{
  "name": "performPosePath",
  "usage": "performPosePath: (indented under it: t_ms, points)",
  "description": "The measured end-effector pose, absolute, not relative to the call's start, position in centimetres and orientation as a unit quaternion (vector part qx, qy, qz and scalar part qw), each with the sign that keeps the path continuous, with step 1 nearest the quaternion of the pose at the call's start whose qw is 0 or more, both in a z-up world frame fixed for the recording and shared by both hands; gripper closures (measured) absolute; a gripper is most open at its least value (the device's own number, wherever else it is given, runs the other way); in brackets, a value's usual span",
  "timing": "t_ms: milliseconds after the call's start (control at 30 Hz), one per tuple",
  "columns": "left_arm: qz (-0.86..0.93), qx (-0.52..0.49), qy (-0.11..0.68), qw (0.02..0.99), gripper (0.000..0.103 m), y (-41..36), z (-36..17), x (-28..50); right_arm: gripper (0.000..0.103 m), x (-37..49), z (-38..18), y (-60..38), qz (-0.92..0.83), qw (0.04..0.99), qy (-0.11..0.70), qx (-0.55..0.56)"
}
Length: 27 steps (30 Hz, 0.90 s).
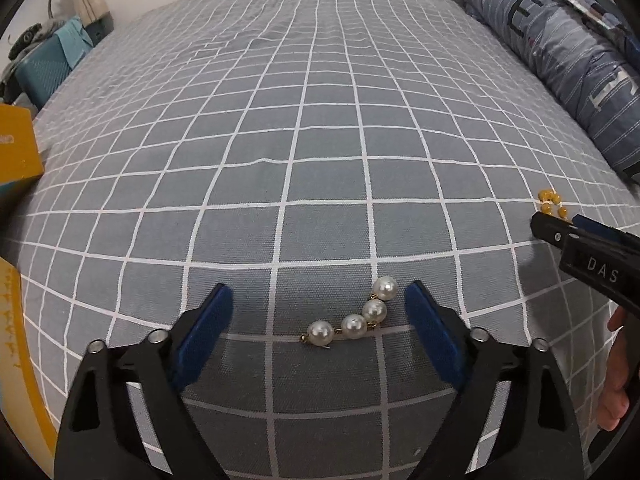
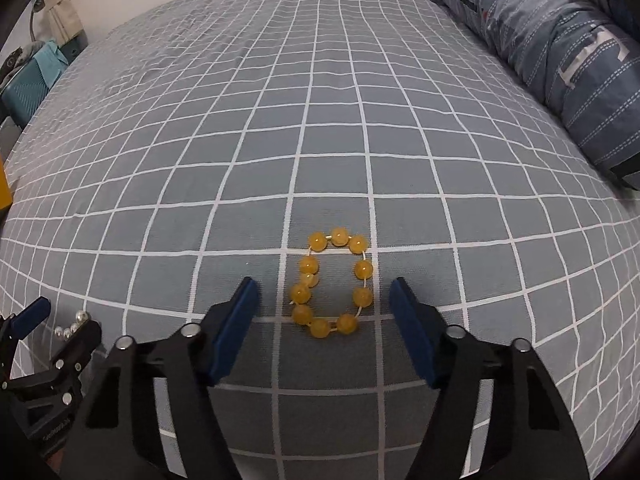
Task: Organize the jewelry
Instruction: 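Grasp the pearl bracelet with the left tool while the right tool grasps the yellow bead bracelet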
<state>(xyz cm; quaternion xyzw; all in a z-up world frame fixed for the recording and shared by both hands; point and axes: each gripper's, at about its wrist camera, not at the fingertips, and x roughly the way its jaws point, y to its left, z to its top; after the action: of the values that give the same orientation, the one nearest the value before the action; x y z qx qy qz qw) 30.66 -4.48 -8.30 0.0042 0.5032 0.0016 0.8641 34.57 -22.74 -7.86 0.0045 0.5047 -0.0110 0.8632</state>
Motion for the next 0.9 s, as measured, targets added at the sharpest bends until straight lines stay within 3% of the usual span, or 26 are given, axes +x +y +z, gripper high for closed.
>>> performPosePath:
  t_ms: [133,400,533,900]
  points:
    - [0.003,-0.002,0.505,0.863,0.04,-4.0,-8.1,30.5,0.053,34.6,-7.9,-23.0,-0.015,0.863,0.505,0.006]
    - [-0.002,-0.009,0.507,0.862,0.068,-3.4,-7.7,30.5,0.084,34.6,-7.9,-22.3,-0.013,0.863,0.506,-0.005]
    - [-0.007,-0.013,0.509,0.861,0.09,-3.1,-7.5,30.5,0.084,34.6,-7.9,-22.3,-0.013,0.863,0.504,-0.009]
    - [-0.013,-0.015,0.496,0.868,0.092,-2.9,-6.6,30.2,0.084,34.3,-7.5,-22.7,-0.016,0.867,0.498,-0.006]
